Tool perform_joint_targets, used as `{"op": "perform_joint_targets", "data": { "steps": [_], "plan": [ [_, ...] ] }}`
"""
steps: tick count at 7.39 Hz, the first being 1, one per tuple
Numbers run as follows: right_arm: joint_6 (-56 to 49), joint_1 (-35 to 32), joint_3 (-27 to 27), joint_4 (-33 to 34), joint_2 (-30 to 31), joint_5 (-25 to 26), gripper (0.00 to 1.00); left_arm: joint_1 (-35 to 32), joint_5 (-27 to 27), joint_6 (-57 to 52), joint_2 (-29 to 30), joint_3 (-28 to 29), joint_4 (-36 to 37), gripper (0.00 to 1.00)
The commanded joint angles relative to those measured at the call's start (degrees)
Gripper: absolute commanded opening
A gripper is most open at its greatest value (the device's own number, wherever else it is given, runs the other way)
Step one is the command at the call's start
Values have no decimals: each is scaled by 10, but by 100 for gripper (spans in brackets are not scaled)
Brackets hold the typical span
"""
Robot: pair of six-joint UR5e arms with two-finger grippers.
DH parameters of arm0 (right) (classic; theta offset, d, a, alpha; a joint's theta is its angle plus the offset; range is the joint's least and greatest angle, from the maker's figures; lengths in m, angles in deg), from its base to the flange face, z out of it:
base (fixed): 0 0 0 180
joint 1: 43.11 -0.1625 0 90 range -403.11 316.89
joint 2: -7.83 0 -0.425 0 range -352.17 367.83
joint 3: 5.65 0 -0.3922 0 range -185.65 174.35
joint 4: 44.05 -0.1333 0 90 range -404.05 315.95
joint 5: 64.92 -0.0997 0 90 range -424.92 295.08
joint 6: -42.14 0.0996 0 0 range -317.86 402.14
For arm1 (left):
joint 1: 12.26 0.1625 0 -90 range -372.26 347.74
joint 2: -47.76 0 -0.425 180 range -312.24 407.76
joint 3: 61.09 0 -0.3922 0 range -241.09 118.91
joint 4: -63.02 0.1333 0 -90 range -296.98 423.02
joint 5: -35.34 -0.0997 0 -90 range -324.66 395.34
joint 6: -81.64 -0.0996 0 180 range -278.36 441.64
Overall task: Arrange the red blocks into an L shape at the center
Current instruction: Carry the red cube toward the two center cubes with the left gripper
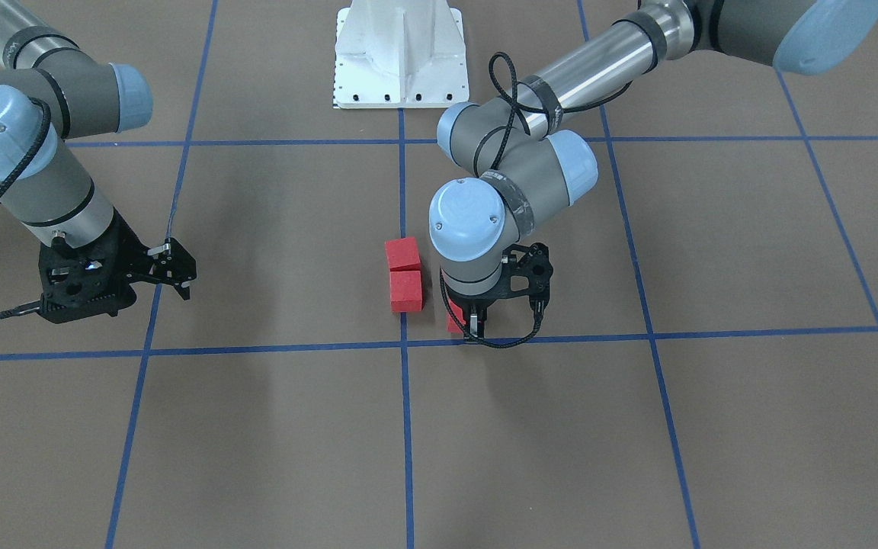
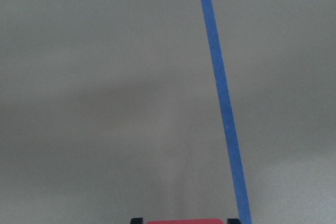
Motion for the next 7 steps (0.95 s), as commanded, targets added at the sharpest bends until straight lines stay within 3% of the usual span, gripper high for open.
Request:
{"op": "perform_joint_targets", "data": {
  "steps": [1, 3, 7],
  "plan": [
    [0, 0, -3, 0, 0, -1, 99, 12, 1, 10, 6, 17, -15, 0],
    [0, -1, -7, 0, 0, -3, 99, 11, 59, 27, 13, 11, -6, 0],
    [0, -1, -7, 0, -1, -2, 99, 12, 65, 28, 18, 10, 34, 0]
  ]
}}
